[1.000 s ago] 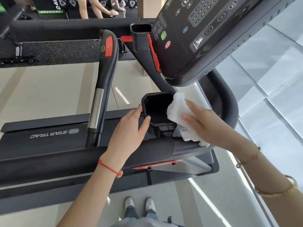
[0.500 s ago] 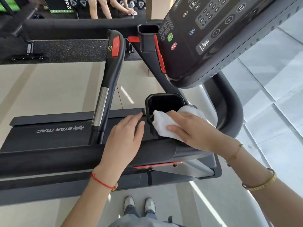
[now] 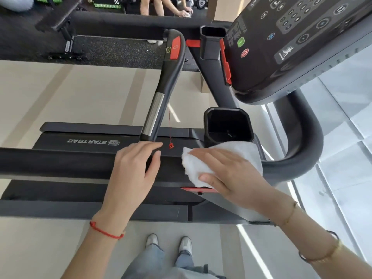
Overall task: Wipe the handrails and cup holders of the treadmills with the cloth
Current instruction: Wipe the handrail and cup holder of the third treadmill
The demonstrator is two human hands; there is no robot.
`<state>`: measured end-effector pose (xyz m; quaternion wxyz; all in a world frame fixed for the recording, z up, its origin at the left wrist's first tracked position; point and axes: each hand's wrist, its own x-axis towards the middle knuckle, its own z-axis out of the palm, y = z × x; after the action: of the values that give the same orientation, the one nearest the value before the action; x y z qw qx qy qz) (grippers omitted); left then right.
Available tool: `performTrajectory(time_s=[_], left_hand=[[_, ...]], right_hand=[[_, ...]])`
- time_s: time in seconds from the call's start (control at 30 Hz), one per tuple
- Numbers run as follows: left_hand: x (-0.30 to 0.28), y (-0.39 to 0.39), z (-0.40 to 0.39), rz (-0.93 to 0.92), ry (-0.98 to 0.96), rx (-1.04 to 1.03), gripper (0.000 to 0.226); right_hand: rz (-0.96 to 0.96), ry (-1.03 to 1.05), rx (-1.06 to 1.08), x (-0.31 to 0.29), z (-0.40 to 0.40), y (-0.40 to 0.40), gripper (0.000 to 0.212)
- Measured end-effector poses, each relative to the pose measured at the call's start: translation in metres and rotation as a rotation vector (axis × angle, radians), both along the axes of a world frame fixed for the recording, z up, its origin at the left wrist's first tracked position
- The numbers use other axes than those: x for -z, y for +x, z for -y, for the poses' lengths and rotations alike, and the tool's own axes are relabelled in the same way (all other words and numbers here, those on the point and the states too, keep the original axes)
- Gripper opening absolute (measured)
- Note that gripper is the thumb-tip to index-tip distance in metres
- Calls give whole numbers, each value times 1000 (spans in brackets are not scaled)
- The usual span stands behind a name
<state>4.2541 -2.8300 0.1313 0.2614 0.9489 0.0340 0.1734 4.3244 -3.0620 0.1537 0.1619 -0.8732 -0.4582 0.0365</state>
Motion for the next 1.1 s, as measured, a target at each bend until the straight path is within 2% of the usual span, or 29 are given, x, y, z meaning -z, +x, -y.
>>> performTrajectory(time_s=[0.17, 0.43, 0.7, 1.0, 1.1], left_hand=[[10, -21, -39, 58, 91, -99, 17], [17, -40, -124, 75, 159, -229, 19], [17, -70, -255, 33, 170, -264, 19], [15, -104, -405, 30, 161, -269, 17], [16, -119, -445, 35, 134, -294, 18]], right_hand=[[176, -131, 83, 1, -39, 0, 55], [292, -80, -18, 12, -172, -19, 49], [303, -89, -33, 18, -309, -47, 55], [337, -36, 5, 19, -446, -82, 48], [290, -42, -38, 17, -490, -90, 51]])
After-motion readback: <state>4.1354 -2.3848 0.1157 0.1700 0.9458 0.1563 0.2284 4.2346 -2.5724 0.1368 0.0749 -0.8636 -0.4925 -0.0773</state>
